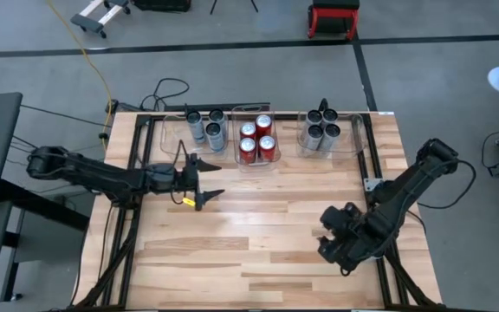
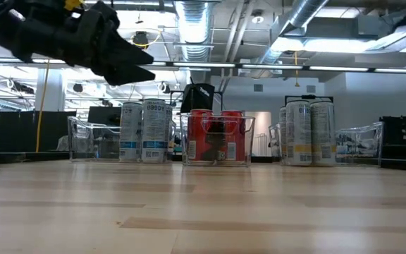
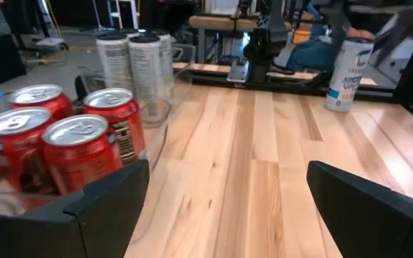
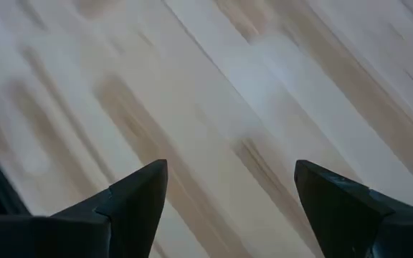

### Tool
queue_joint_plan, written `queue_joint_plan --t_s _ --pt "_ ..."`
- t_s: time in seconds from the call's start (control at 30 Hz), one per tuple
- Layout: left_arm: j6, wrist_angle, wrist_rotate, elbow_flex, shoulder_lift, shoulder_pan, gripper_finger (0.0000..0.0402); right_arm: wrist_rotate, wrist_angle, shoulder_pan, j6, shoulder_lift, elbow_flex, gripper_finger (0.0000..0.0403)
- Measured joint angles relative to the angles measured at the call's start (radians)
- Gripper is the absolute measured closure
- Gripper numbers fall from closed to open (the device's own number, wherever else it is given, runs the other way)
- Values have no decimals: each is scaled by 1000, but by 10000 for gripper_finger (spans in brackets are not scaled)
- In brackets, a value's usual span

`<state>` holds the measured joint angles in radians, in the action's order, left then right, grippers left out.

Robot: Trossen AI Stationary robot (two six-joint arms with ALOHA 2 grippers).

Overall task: Sort soda cans
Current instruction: Put the white-blue soda can into the left transparent bin

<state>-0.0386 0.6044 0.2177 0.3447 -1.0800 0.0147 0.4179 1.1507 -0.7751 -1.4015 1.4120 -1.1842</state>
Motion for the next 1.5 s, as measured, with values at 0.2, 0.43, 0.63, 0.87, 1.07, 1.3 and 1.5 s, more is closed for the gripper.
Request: queue_joint_plan --t_s 0.2,0.43,0.63,0.87,1.07,1.3,1.5 --pt "-7 1 -3 78 -135 0 26 -198 299 -4 -173 0 -116 76" --pt "-26 -13 -3 124 -256 0 26 -350 421 -55 -342 0 -237 76" --pt "-37 -30 -10 128 -280 0 26 -381 421 -128 -451 -26 -257 76" --pt "-37 -94 -34 128 -280 0 26 -397 421 -245 -573 -7 -247 76" --pt "-23 -96 -34 128 -280 0 26 -397 421 -330 -669 10 -247 75" --pt "-22 -99 -34 128 -280 0 26 -396 403 -371 -715 17 -193 35" --pt "-24 -101 -34 128 -280 0 26 -421 358 -351 -688 17 -107 8"
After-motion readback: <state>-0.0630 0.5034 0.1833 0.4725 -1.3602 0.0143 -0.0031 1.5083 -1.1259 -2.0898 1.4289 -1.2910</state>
